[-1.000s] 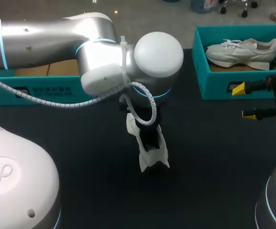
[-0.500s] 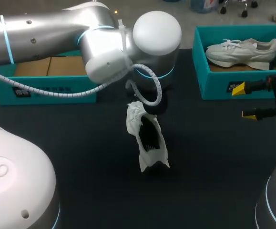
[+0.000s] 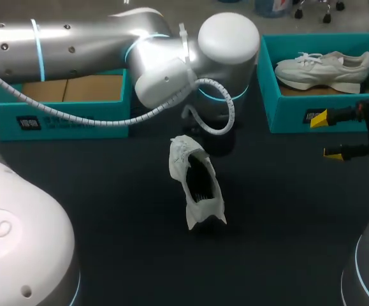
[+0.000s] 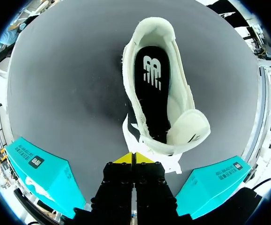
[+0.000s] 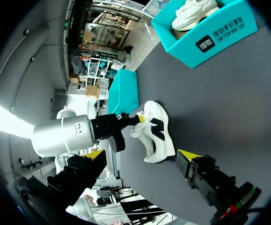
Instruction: Take the shoe out of the shoebox, open the shoe tongue, remove and reinsert the insole, then place the shoe into the shoebox
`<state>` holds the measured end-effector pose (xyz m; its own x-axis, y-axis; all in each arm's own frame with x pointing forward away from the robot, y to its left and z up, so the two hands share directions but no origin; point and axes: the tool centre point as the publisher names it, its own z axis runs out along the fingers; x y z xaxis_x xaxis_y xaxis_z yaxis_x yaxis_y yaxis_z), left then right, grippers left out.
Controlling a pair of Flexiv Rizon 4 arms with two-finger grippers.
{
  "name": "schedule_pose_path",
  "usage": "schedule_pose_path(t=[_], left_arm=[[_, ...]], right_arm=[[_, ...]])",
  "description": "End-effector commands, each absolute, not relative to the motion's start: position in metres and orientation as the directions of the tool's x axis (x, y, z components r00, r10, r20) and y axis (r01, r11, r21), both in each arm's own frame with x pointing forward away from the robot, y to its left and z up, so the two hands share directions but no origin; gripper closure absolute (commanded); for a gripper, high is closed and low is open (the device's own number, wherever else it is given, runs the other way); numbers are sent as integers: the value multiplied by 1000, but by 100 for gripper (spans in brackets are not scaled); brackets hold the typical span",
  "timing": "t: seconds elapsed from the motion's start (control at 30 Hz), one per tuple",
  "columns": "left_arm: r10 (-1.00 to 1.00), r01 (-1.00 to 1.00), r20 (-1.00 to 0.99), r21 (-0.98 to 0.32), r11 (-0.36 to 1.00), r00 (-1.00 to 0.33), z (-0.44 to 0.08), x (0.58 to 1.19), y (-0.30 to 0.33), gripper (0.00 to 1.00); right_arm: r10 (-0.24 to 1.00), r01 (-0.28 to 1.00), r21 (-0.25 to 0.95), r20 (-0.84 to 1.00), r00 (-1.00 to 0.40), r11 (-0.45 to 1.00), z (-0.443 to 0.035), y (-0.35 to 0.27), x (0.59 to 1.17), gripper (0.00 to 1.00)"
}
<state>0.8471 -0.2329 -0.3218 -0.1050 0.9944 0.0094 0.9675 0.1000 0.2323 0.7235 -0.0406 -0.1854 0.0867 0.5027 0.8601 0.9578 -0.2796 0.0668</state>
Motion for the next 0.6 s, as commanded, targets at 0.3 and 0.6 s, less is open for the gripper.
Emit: schedule_pose_path(t=[0.3,0.6], left_arm=[[996,972,20,220,79,-85,-321,828,-209,100],[990,958,20,257,127,-136,-321,828,-199,100]], right_arm=[[505,958,66,858,89,-280,-185,-40,723,0],[505,958,66,858,89,-280,-185,-40,723,0]])
